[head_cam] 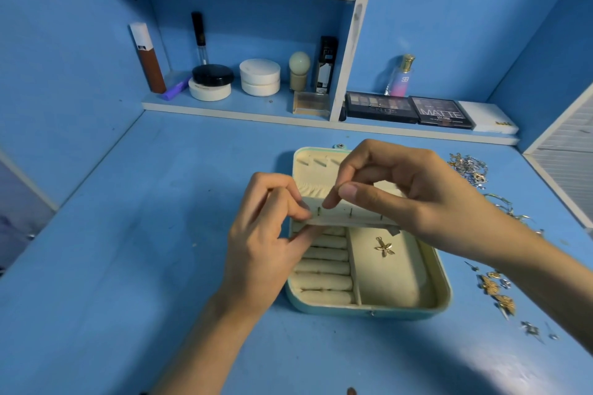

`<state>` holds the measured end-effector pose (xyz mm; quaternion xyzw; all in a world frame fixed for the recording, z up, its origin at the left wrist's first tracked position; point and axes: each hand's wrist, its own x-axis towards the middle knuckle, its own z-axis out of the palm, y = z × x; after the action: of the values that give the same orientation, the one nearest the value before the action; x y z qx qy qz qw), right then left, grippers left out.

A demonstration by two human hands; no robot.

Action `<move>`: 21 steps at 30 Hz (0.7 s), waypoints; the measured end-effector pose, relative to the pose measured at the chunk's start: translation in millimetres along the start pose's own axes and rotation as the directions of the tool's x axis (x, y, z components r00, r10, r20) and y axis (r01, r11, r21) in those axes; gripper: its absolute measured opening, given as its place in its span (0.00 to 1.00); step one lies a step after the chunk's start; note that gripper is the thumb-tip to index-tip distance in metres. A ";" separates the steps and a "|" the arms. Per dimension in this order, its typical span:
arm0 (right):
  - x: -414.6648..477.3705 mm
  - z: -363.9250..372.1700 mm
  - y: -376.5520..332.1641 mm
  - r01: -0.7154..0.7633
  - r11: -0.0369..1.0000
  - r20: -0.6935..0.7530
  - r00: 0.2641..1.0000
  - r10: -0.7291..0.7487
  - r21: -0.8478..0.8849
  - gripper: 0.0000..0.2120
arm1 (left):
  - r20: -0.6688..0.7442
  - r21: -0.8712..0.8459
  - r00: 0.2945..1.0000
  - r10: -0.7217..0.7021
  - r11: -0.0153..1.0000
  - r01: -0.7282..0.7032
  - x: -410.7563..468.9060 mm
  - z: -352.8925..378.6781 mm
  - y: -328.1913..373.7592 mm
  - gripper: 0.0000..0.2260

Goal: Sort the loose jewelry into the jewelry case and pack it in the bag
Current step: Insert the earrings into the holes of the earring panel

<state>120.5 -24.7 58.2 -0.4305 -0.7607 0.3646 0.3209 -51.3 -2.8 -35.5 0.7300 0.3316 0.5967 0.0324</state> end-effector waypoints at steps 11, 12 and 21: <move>-2.2 0.1 -1.2 0.001 0.999 0.023 1.000 0.000 -0.047 0.02 | -0.002 0.011 1.000 0.011 1.000 -0.011 -0.3 0.4 -0.3 0.12; -2.4 0.1 -1.9 0.007 0.998 0.025 1.000 -0.005 -0.057 0.02 | -0.002 0.010 1.000 0.012 1.000 -0.012 -0.4 0.3 -0.4 0.12; -0.7 -3.4 -4.1 -0.043 0.998 -0.022 0.999 0.042 -0.041 0.03 | 0.031 0.031 0.999 0.015 0.999 -0.016 2.4 0.4 1.6 0.10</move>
<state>121.7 -25.8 63.2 -0.4568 -0.7553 0.3511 0.3122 -50.1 -2.6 -32.9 0.7422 0.3345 0.5804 0.0214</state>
